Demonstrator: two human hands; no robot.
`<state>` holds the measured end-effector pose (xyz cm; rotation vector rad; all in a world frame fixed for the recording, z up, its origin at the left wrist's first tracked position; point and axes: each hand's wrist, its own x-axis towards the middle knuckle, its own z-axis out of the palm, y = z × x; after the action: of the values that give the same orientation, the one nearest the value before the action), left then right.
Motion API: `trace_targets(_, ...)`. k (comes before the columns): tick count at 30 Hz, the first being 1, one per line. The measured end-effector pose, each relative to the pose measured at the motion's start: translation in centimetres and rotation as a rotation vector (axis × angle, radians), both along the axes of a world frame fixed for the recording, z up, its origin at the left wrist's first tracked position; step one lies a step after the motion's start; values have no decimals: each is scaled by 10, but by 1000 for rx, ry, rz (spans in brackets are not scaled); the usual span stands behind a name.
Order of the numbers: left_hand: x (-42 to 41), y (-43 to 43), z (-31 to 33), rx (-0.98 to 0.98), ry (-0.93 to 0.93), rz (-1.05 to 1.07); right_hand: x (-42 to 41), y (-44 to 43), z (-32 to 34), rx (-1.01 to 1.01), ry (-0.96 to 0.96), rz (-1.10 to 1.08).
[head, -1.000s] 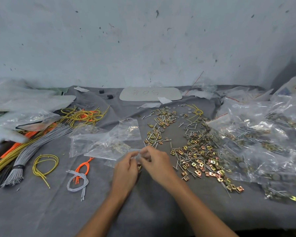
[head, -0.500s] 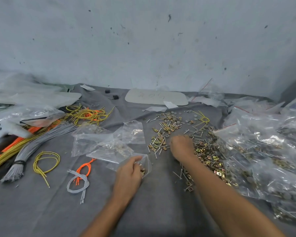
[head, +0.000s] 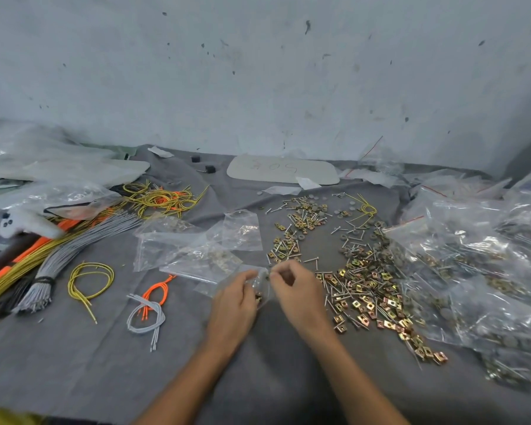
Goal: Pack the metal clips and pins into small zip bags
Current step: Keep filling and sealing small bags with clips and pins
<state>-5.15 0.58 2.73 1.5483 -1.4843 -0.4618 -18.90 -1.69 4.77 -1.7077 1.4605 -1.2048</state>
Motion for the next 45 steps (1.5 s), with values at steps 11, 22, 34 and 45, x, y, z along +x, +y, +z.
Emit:
trace_targets(11, -6, 20, 3, -119, -289, 40, 4, 9, -26, -39, 317, -27)
trace_targets(22, 8, 2, -6, -116, -40, 139, 7, 10, -28, -50, 411, 12)
trace_targets(34, 6, -4, -5, 6, 82, 38, 5, 10, -27, -62, 320, 119)
trace_targets(45, 8, -11, -5, 109, -42, 75, -1, 5, -23, 34, 189, 147)
